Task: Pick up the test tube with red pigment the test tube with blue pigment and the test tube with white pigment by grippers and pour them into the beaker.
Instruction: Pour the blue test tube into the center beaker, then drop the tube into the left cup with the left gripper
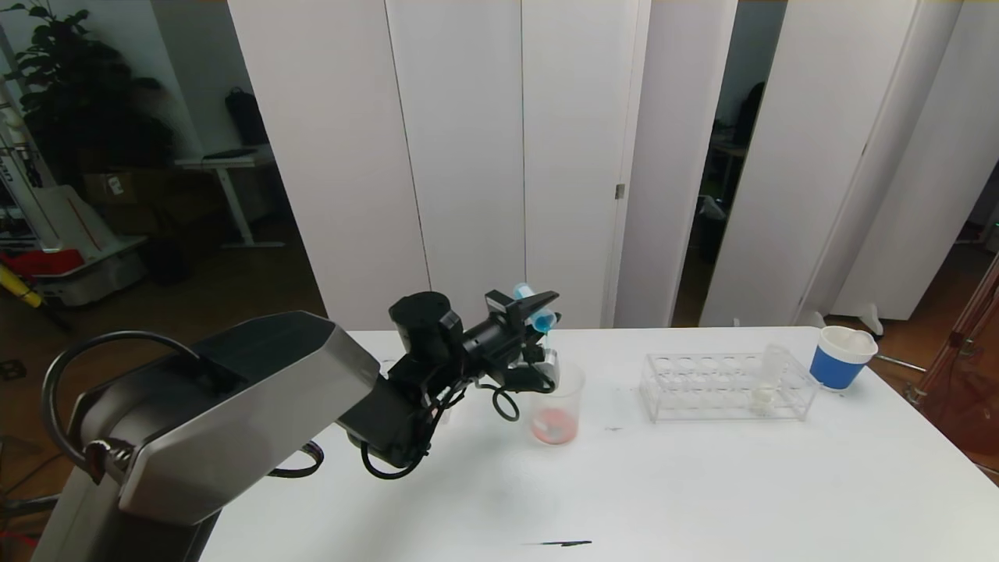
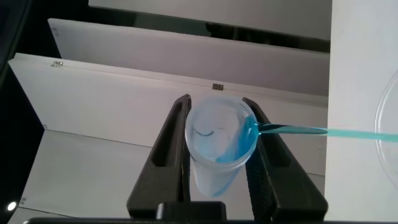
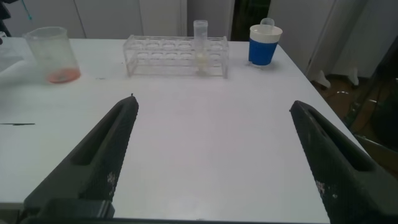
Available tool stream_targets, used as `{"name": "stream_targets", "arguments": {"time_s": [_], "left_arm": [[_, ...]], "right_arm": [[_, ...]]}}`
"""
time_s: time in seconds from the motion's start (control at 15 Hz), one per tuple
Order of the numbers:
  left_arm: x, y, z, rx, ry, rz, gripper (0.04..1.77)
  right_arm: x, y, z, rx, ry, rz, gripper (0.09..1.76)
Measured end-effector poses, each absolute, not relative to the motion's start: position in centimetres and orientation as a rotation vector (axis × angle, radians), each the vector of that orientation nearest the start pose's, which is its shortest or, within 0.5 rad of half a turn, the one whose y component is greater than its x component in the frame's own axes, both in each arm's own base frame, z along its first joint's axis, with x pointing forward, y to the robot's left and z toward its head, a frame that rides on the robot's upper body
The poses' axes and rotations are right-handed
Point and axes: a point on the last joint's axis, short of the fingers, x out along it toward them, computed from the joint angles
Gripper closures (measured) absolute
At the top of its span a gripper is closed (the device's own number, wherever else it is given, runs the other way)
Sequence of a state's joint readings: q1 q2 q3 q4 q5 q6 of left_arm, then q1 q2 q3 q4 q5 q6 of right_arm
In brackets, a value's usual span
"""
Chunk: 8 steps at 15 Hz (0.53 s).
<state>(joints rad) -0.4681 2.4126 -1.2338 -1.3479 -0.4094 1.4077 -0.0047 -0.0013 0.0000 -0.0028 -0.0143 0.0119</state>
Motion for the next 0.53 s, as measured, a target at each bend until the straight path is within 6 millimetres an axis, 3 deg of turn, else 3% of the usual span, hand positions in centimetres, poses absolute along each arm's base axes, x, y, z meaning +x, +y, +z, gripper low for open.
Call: {"name": "stream_targets", "arguments": {"time_s": [0.53], "left_arm": [[40.57, -21.66, 8.5, 1.302, -0.765, -0.596, 1.23]], "right_arm": [[-2.29, -0.02, 7.57, 0.012, -0.004, -0.018, 0.1]]}}
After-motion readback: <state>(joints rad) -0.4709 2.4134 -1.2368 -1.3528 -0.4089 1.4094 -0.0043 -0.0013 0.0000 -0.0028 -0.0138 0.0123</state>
